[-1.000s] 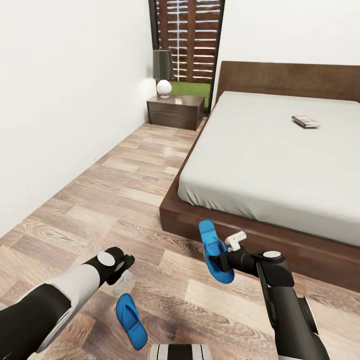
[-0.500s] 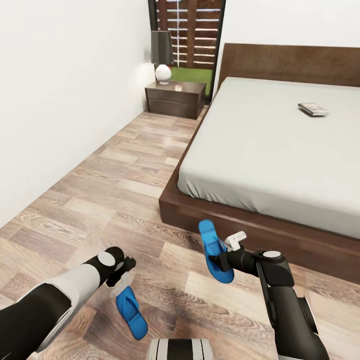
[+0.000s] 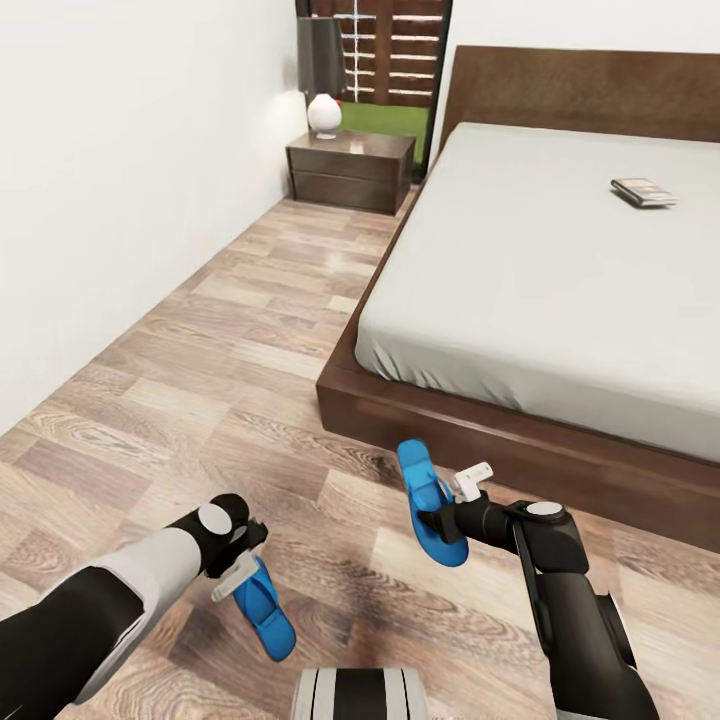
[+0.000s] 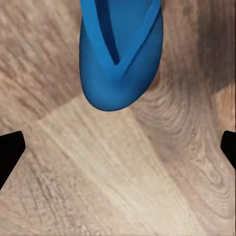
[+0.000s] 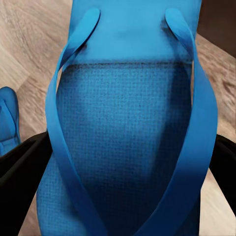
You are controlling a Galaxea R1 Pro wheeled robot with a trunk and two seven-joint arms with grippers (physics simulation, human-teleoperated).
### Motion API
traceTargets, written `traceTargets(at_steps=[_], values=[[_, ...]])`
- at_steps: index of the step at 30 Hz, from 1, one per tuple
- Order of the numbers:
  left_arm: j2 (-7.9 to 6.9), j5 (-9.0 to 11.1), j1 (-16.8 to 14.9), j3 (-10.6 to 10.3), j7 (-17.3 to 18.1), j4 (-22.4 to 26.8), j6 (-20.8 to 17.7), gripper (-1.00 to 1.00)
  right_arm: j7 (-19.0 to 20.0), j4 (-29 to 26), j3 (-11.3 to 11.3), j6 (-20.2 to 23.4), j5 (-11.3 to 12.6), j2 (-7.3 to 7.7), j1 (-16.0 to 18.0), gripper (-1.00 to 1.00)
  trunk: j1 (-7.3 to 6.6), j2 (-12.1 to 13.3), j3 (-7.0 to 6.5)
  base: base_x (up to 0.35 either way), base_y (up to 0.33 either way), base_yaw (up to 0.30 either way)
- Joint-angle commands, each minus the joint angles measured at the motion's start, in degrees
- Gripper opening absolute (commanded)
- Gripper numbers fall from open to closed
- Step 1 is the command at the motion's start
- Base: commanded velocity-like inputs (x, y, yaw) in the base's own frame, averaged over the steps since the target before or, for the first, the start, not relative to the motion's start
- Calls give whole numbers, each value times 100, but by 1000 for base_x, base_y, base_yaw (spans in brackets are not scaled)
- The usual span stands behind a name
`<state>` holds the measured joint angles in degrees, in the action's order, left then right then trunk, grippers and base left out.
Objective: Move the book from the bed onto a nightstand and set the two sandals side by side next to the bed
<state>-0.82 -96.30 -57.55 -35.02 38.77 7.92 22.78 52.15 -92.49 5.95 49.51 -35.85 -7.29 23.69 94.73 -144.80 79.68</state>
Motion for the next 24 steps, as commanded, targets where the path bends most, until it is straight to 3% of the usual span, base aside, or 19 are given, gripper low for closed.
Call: traceTargets(at_steps=[1,11,24], values=[[-19,-44,-8,33,119,-2,89,100,59,-6,11,17,-45,-5,4,-100,1,-3,27,0,0,0],[-64,-57,-33,43,307,-22,244,100,66,-6,11,9,-45,-2,4,-100,27,-17,248,0,0,0],[-122,-73,-299,36,85,-19,271,100,78,-6,20,6,-45,0,13,-100,60,-34,536,0,0,0]])
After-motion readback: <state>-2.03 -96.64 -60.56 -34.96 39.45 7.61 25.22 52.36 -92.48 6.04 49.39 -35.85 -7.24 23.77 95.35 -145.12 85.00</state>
